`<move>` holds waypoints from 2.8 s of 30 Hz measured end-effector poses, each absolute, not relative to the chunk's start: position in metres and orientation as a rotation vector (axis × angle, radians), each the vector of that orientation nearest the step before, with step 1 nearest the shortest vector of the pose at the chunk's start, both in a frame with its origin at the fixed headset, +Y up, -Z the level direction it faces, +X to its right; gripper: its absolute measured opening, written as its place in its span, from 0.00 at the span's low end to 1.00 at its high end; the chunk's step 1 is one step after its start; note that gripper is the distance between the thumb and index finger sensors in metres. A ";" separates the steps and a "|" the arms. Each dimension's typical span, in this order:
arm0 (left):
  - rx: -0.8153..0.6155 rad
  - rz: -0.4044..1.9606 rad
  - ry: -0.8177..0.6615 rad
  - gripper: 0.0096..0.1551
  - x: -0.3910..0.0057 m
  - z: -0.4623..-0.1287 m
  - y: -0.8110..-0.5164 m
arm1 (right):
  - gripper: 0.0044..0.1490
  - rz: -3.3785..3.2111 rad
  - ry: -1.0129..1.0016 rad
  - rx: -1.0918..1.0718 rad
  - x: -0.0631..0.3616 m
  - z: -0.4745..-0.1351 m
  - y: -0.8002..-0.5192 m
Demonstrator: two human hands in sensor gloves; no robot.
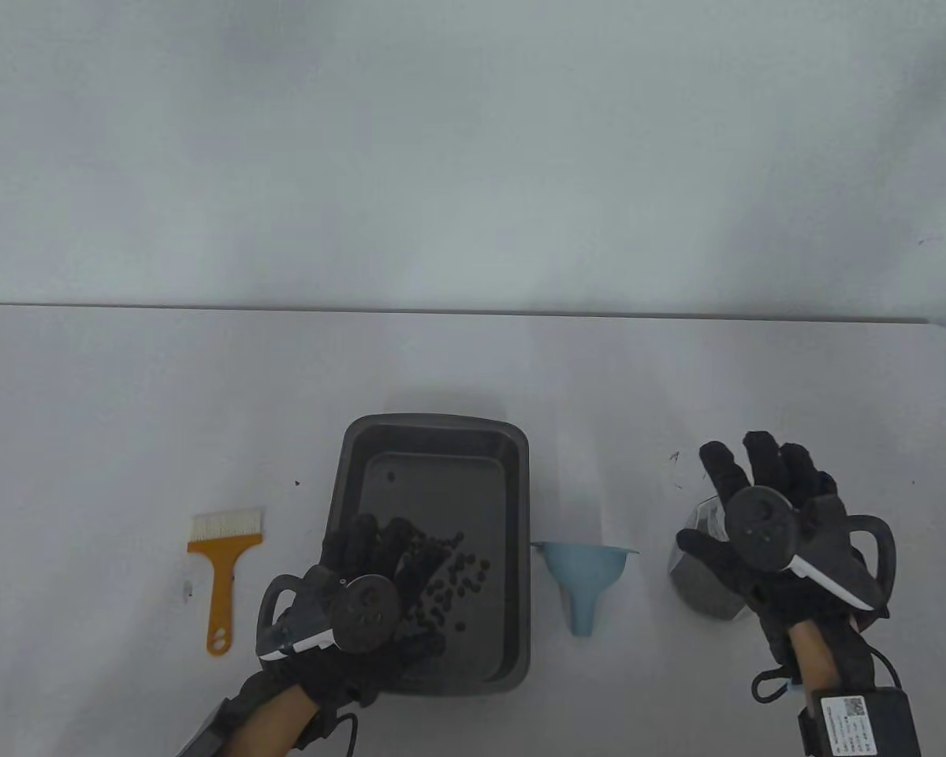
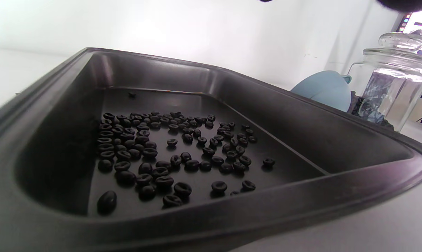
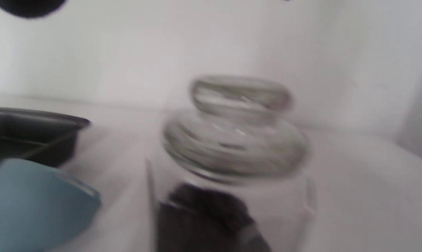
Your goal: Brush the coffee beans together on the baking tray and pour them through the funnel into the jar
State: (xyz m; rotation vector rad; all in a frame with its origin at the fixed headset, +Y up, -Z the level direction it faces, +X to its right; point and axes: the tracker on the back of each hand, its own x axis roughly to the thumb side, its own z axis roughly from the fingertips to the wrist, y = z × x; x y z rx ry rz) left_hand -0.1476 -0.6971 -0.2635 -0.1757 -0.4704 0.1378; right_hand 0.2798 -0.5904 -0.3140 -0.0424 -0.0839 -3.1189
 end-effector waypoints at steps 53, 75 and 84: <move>-0.216 0.132 -0.432 0.55 -0.149 -0.267 -0.696 | 0.45 -3.039 -0.211 -0.588 0.236 -0.274 -0.631; -0.212 0.139 -0.427 0.55 -0.151 -0.267 -0.696 | 0.47 -2.805 -0.544 -0.664 0.206 -0.285 -0.745; -0.215 0.142 -0.424 0.55 -0.151 -0.267 -0.696 | 0.47 -2.841 -0.563 -0.656 0.205 -0.288 -0.746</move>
